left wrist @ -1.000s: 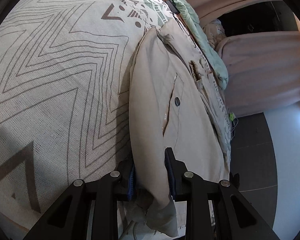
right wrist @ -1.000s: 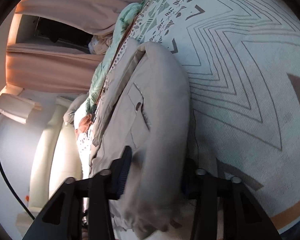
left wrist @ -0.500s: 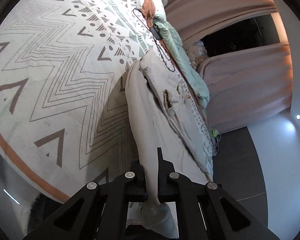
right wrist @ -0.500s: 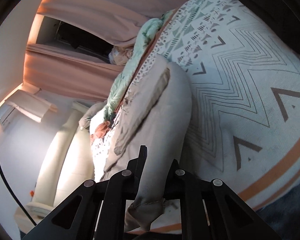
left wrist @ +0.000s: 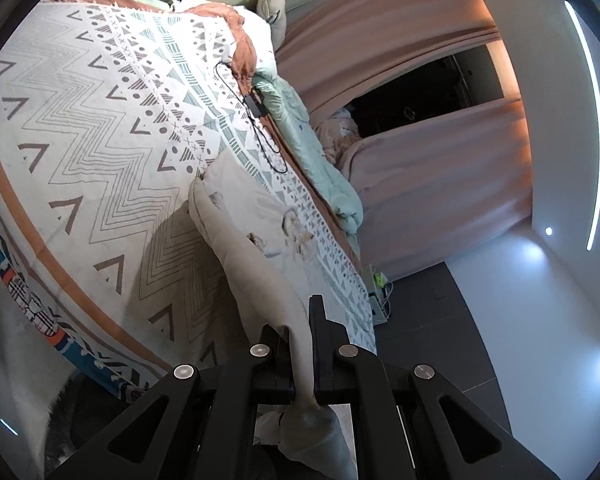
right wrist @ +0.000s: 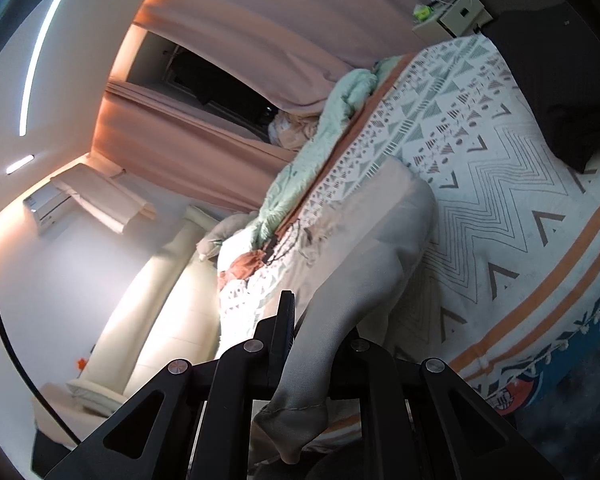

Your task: Fold large clothes

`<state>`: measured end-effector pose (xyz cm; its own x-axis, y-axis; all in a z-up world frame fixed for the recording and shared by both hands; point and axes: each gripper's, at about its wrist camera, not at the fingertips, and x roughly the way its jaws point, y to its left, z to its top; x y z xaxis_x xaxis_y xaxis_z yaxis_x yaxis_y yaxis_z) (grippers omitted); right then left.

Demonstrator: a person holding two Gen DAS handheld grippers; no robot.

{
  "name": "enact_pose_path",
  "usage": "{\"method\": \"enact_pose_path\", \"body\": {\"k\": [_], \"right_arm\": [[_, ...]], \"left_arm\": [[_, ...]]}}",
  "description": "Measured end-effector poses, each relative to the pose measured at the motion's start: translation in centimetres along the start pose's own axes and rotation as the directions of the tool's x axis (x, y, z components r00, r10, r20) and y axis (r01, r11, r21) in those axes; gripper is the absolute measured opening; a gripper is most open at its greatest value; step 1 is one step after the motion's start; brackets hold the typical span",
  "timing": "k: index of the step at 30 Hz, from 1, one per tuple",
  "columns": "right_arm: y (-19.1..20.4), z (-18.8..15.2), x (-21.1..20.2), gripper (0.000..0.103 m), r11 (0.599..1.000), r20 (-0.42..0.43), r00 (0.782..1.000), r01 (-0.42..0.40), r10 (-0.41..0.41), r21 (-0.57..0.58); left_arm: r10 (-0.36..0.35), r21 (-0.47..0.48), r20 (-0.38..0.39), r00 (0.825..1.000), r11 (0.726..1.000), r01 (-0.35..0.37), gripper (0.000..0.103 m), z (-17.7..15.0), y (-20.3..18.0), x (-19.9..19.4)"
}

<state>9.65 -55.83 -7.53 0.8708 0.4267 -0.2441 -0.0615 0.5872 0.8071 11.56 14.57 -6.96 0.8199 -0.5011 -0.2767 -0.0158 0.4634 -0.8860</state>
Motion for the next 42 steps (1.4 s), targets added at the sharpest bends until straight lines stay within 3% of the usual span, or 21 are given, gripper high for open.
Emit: {"method": "enact_pose_path", "body": {"k": [9, 14, 18, 24, 33, 42], "right_arm": [[5.4, -0.5, -5.1, 0.012, 0.994, 0.06, 0.994, -0.09, 0.094, -0.062], [7.0, -0.1, -6.2, 0.012, 0.992, 0.077, 0.991, -0.108, 0.113, -0.059], [7.3, 1.1, -5.3, 0.012, 0.995, 0.094, 0.991, -0.094, 0.097, -0.034], [7.2, 3.2, -2.4, 0.012, 0.998, 0.118, 0.991, -0.062, 0.062, -0.004], [6.3, 7.7, 5.2, 0.012, 1.0, 0.126, 0.992, 0.002, -0.005, 0.029], [3.8, 11.0, 13.4, 0.012, 0.995, 0.094, 0.992, 0.078, -0.084, 0.069]], "left_arm": [[-0.083, 0.027, 0.063, 0.994, 0.996, 0.082, 0.004, -0.1, -4.3, -6.1], [-0.124, 0.039, 0.079, 0.989, 0.992, 0.121, 0.004, 0.8, -5.8, -7.1], [-0.112, 0.025, 0.086, 0.99, 0.994, 0.11, 0.004, 2.0, -6.4, -6.3], [-0.071, 0.048, 0.097, 0.993, 0.997, 0.067, 0.004, 4.4, -7.0, -2.6], [0.005, 0.032, 0.132, 0.991, 0.999, -0.009, 0.005, 8.5, -6.5, 4.6], [0.103, 0.004, 0.087, 0.991, 0.995, -0.104, 0.005, 12.5, -4.2, 13.2]]}}
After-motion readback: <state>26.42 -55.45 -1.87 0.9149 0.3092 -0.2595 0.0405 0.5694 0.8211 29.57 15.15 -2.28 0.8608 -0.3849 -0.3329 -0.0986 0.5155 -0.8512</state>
